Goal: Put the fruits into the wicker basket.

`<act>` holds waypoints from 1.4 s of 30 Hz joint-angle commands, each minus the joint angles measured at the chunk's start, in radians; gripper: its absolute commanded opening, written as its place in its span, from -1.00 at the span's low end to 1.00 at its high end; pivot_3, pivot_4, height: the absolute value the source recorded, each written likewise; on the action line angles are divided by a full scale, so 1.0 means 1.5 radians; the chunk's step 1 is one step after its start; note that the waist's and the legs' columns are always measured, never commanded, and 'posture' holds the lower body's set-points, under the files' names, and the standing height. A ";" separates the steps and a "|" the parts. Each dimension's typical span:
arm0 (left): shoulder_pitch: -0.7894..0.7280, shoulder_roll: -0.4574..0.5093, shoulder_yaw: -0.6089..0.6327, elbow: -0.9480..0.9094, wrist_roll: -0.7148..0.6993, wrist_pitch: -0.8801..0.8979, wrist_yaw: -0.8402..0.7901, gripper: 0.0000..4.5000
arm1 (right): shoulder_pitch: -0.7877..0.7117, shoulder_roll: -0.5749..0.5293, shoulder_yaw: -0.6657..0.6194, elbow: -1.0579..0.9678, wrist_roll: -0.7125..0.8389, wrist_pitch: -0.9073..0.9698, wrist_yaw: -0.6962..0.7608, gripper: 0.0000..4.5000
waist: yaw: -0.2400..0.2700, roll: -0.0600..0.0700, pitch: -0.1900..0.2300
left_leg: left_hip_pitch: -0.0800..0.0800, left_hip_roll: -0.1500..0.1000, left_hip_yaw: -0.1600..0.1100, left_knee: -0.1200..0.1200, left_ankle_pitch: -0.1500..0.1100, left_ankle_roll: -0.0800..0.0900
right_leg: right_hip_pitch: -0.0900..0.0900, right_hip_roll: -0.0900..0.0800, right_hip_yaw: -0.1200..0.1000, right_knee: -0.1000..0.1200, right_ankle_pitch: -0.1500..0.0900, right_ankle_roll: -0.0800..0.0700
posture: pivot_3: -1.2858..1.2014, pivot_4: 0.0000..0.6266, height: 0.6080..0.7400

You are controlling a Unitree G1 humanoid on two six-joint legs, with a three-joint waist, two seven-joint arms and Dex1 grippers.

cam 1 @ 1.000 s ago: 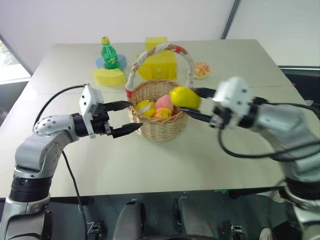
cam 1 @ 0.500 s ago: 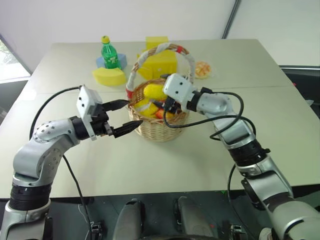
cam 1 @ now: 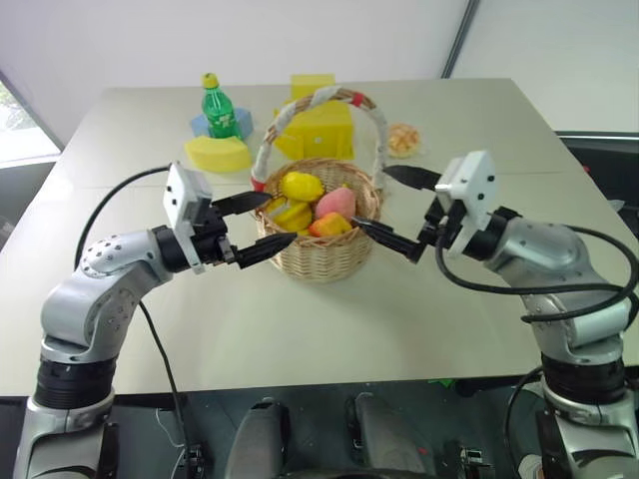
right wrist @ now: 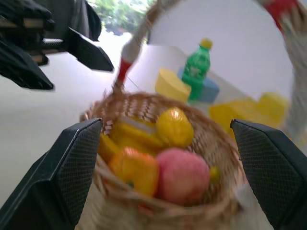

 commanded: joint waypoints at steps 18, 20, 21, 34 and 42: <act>0.010 -0.040 0.013 -0.021 -0.010 -0.017 0.051 1.00 | -0.121 0.200 0.001 0.302 -0.066 -0.136 -0.184 -0.56 | 0.005 0.000 0.000 | -0.002 0.000 0.000 0.000 0.000 0.000 | -0.002 -0.001 0.000 0.000 0.000 0.000 | 0.03 -0.52 1.00; 0.011 -0.041 0.011 -0.022 -0.010 -0.018 0.051 1.00 | -0.116 0.199 -0.001 0.291 -0.065 -0.137 -0.185 -0.96 | 0.004 0.000 0.000 | -0.002 0.000 0.000 0.000 0.000 0.000 | -0.002 0.000 0.000 0.000 0.000 0.000 | 0.03 -0.52 1.00; 0.011 -0.041 0.010 -0.021 -0.010 -0.018 0.051 1.00 | -0.114 0.198 -0.003 0.288 -0.065 -0.138 -0.186 -0.95 | 0.003 0.000 0.000 | -0.002 0.000 0.000 0.000 0.000 0.000 | -0.002 0.000 0.000 0.000 0.000 0.000 | 0.03 -0.52 1.00; -0.015 -0.049 -0.012 0.011 -0.001 -0.024 0.025 1.00 | -0.082 0.033 -0.230 0.328 -0.100 -0.175 -0.312 -0.95 | 0.007 0.001 0.000 | -0.002 -0.001 0.000 0.000 0.000 0.000 | -0.001 -0.001 0.000 -0.001 0.000 0.000 | 0.03 -0.52 1.00; -0.022 -0.061 -0.017 0.022 0.005 -0.027 0.027 1.00 | -0.087 0.017 -0.280 0.452 -0.098 -0.243 -0.350 -0.95 | -0.008 0.003 0.001 | -0.001 0.000 0.001 -0.001 0.000 0.000 | -0.002 0.002 0.001 0.000 0.000 0.000 | 0.03 -0.52 1.00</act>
